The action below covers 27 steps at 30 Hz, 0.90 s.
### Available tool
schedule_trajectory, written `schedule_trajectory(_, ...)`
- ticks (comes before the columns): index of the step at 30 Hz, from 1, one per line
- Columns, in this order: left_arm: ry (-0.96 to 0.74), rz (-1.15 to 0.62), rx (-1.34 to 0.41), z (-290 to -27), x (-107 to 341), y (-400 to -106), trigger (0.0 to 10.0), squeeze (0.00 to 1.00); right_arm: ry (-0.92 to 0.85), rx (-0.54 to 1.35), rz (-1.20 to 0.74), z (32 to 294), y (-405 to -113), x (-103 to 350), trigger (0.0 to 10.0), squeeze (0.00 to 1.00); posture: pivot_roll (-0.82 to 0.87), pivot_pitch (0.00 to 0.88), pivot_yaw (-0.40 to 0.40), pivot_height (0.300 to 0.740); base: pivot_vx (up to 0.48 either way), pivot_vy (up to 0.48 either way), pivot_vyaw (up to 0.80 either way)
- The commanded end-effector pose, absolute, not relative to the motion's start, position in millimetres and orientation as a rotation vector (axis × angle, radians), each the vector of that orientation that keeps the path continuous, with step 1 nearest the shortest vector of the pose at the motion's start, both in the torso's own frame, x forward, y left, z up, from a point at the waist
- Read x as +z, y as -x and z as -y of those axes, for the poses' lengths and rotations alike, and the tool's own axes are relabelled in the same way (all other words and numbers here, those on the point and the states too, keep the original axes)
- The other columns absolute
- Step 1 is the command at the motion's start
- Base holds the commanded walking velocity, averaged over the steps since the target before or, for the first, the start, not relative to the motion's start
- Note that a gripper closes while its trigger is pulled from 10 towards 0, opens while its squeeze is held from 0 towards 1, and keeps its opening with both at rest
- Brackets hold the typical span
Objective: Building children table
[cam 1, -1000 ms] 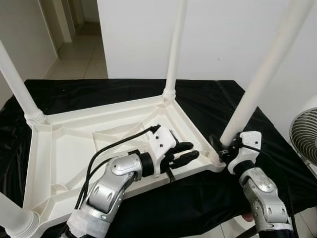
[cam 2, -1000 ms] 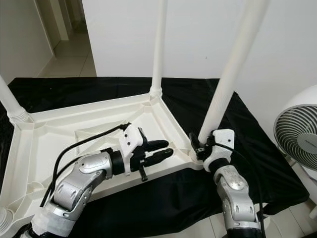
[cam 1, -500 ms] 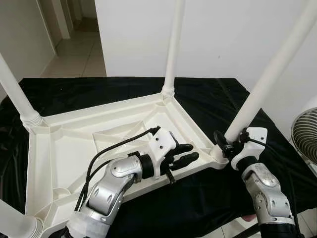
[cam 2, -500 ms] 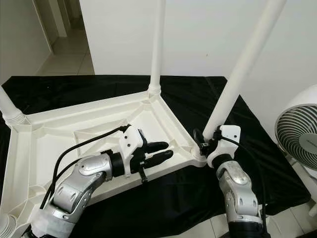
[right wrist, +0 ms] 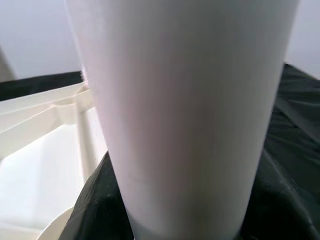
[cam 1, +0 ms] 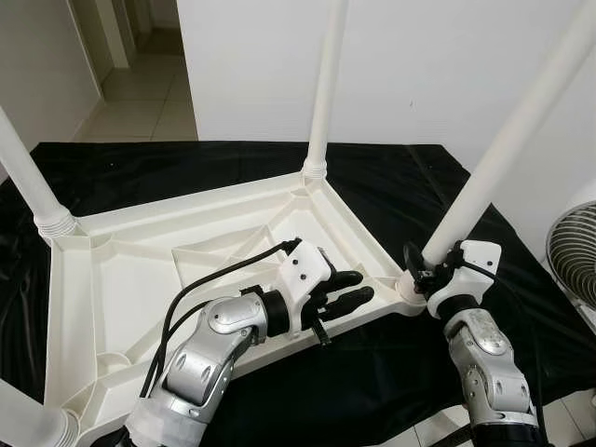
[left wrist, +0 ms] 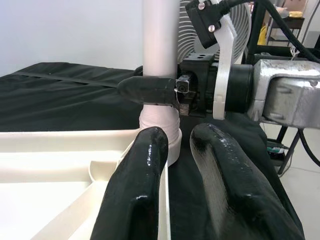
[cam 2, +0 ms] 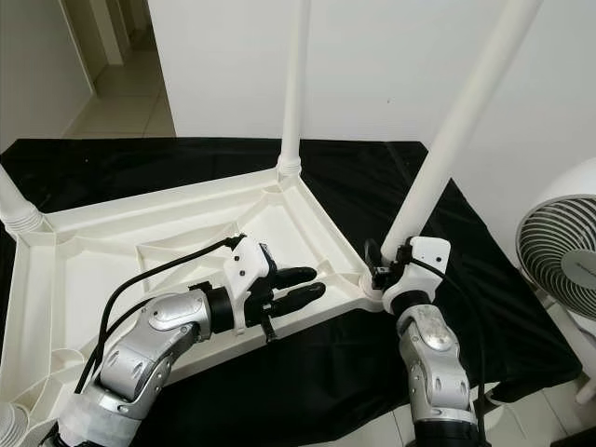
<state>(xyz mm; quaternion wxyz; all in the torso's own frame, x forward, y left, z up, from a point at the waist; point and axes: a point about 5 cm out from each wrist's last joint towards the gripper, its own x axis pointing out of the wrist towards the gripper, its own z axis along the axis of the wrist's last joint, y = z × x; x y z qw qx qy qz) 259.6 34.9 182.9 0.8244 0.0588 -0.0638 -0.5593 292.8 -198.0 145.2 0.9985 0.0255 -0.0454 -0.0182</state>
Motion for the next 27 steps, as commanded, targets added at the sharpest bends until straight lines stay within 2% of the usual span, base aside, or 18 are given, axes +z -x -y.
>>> schedule_trajectory(1, -0.117, 0.141, -1.132, -35, 184, -260, 10.0, 0.00, -0.101, -0.112, -0.036, 206, -287, 118, 10.0, 0.00, 0.02, 0.052, -0.002, 0.740, 0.000, 0.000, 0.00)
schedule_trajectory(2, -0.117, 0.141, -1.132, -35, 184, -260, 10.0, 0.00, -0.101, -0.112, -0.036, 206, -287, 118, 10.0, 0.00, 0.02, 0.052, -0.002, 0.740, 0.000, 0.000, 0.00)
schedule_trajectory(4, -0.115, 0.141, -1.129, -35, 185, -262, 10.0, 0.00, -0.127, -0.248, -0.039, 199, -291, 114, 10.0, 0.00, 0.02, 0.052, -0.005, 0.740, 0.000, 0.000, 0.00)
schedule_trajectory(7, -0.115, 0.143, -1.128, -35, 185, -262, 10.0, 0.00, -0.133, -0.307, -0.037, 196, -292, 114, 10.0, 0.00, 0.02, 0.052, -0.006, 0.740, 0.000, 0.000, 0.00)
schedule_trajectory(9, -0.117, 0.145, -1.127, -34, 186, -262, 10.0, 0.00, -0.147, -0.382, -0.045, 180, -297, 114, 10.0, 0.00, 0.03, 0.050, -0.010, 0.740, 0.000, 0.000, 0.00)
schedule_trajectory(12, -0.119, 0.145, -1.126, -34, 186, -262, 10.0, 0.00, -0.150, -0.397, -0.044, 176, -298, 115, 10.0, 0.00, 0.03, 0.049, -0.013, 0.740, 0.000, 0.000, 0.00)
schedule_trajectory(14, -0.116, 0.147, -1.119, -35, 186, -262, 10.0, 0.00, -0.188, -0.314, -0.031, 161, -300, 117, 10.0, 0.00, 0.03, 0.046, -0.021, 0.740, 0.000, 0.000, 0.00)
schedule_trajectory(20, -0.114, 0.147, -1.117, -35, 186, -262, 10.0, 0.00, -0.198, -0.280, -0.027, 157, -301, 118, 10.0, 0.00, 0.03, 0.046, -0.021, 0.740, 0.000, 0.000, 0.00)
schedule_trajectory(21, -0.109, 0.148, -1.115, -34, 186, -262, 10.0, 0.00, -0.207, -0.250, 0.004, 157, -301, 121, 10.0, 1.00, 0.03, 0.040, -0.023, 0.740, 0.000, 0.000, 0.00)
schedule_trajectory(27, -0.104, 0.150, -1.117, -32, 186, -262, 10.0, 0.00, -0.224, -0.197, 0.089, 162, -301, 132, 10.0, 1.00, 0.02, 0.037, -0.023, 0.740, 0.000, 0.000, 0.00)
